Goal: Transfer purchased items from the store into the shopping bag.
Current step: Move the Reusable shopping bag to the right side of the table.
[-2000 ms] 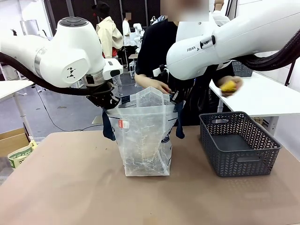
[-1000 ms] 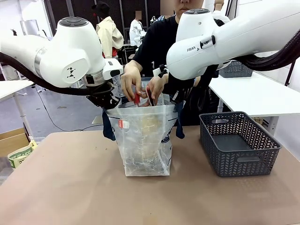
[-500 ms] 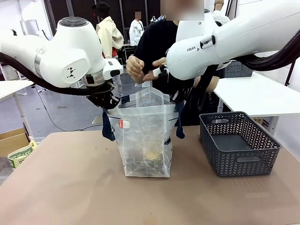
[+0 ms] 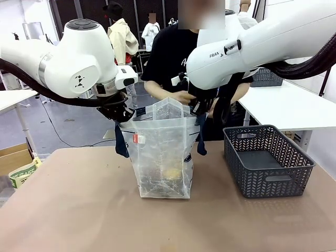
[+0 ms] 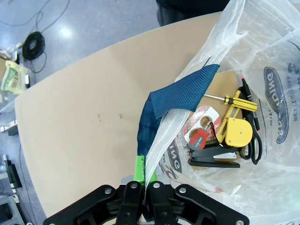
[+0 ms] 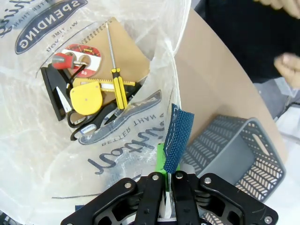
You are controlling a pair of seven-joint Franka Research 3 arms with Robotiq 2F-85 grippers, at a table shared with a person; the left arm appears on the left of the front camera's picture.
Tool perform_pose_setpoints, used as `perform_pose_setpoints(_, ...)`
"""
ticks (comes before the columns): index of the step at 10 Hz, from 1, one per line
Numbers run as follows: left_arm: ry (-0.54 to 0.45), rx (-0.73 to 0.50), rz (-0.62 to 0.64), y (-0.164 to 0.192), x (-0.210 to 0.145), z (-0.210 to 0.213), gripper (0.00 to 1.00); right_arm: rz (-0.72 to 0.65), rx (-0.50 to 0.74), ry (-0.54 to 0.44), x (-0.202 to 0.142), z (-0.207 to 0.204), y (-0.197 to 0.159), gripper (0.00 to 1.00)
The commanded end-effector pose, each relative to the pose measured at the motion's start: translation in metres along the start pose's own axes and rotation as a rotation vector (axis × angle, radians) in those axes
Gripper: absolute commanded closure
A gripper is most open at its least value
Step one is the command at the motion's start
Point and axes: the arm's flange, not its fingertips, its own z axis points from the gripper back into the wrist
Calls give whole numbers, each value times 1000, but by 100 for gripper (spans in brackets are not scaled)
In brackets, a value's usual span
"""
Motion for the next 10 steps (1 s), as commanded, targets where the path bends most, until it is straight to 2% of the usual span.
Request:
perform_pose_setpoints(1,-3,4,0,2,0,1,100,0,-1,0,-1,1,-1,100)
perform_pose_setpoints(10,-3,4,0,2,0,1,100,0,-1,0,-1,1,-1,100)
